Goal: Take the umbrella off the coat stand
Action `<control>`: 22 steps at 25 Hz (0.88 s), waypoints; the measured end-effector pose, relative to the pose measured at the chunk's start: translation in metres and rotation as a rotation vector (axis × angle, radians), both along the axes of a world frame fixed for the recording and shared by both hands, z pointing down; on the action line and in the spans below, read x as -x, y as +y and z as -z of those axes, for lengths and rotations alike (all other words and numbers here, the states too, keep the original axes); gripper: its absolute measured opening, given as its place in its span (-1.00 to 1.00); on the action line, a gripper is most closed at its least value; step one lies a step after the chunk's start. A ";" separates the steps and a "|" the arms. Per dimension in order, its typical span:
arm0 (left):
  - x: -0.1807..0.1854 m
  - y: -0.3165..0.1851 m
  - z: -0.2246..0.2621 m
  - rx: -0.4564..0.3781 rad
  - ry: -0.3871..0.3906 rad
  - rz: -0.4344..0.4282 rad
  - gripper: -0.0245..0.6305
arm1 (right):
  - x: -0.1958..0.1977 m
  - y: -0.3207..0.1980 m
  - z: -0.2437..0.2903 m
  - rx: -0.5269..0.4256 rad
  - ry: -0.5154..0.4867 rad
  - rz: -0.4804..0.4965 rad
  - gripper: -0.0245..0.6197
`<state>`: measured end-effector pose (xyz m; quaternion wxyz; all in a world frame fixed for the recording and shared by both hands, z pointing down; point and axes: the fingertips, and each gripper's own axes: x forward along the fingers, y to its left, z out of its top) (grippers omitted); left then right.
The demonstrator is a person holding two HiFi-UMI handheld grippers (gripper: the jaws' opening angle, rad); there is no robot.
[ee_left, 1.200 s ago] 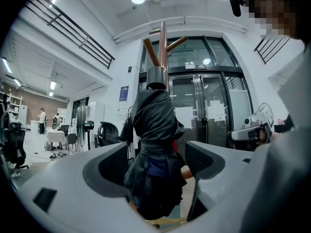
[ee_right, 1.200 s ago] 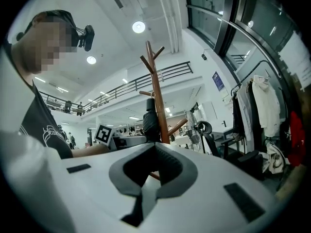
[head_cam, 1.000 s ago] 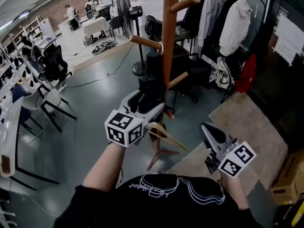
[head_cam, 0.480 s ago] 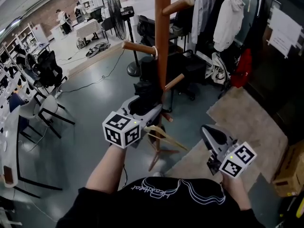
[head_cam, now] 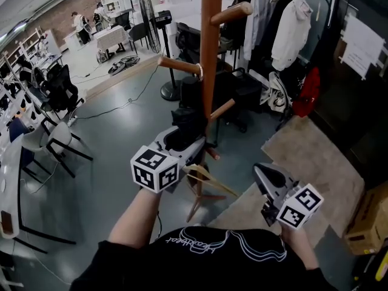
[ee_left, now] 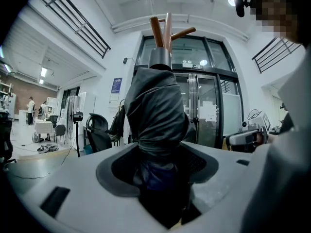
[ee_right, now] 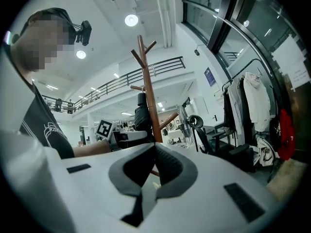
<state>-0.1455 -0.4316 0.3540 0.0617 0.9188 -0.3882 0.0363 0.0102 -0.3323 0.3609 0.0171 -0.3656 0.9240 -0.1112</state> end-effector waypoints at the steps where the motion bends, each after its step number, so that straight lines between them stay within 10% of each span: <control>1: 0.000 0.000 0.000 0.002 0.000 0.001 -0.19 | 0.000 -0.001 0.000 0.000 0.000 0.001 -0.91; 22: 0.007 0.008 0.021 -0.026 0.043 0.006 -0.22 | 0.011 -0.006 0.014 -0.040 -0.008 0.039 -0.91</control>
